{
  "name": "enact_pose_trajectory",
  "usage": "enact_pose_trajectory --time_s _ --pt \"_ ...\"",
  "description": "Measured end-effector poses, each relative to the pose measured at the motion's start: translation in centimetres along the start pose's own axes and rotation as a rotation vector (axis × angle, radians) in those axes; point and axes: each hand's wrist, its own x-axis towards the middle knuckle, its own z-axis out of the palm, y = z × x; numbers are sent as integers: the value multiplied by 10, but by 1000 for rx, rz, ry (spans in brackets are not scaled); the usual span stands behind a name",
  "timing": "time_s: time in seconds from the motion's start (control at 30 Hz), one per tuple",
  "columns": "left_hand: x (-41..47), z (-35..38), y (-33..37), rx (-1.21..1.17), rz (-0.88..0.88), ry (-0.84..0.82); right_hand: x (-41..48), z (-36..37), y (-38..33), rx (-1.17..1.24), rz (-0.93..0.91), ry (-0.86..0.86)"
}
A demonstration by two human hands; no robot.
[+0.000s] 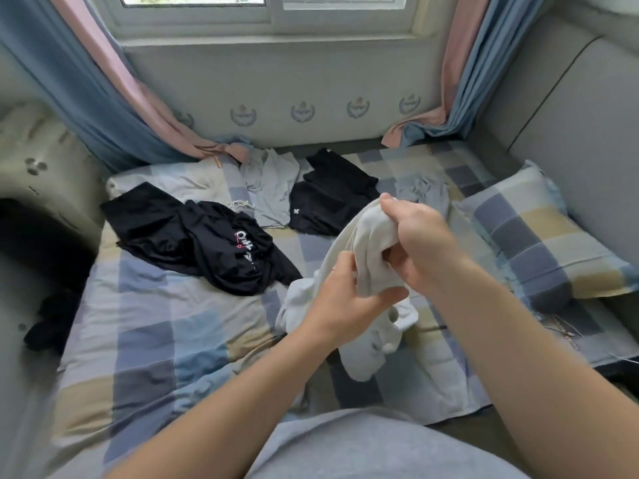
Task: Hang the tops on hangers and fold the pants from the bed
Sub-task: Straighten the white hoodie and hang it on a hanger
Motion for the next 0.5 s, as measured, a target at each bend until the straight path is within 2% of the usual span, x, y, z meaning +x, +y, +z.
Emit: enact_pose_trajectory --time_s 0.1,0.37,0.5 --pt "2 -1 21 -60 27 170 -10 11 -20 65 -68 10" --pt "10 -19 50 158 243 544 -11 -6 -65 346 -144 -77" --pt "23 -30 51 319 172 690 0 -37 -95 408 -198 -90"
